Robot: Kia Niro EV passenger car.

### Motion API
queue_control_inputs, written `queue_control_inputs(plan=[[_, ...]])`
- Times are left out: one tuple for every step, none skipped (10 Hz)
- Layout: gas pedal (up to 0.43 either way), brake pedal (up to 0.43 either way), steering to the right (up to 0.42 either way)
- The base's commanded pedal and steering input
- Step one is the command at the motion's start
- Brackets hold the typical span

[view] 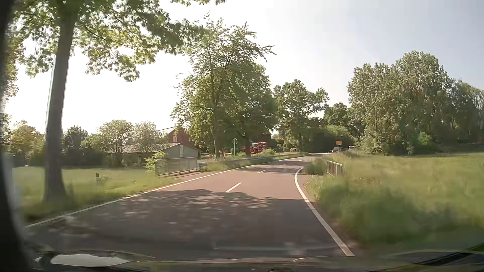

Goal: Follow the waypoints while adhering to traffic rules and regulations

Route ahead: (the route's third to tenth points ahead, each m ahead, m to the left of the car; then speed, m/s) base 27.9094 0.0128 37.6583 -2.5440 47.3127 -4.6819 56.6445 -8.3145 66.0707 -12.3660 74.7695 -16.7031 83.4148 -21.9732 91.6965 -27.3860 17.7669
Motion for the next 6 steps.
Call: queue_control_inputs(plan=[[0.15,0.0,0.04],[0.15,0.0,0.041],[0.15,0.0,0.042],[0.138,0.0,0.044],[0.138,0.0,0.046],[0.138,0.0,0.049]])
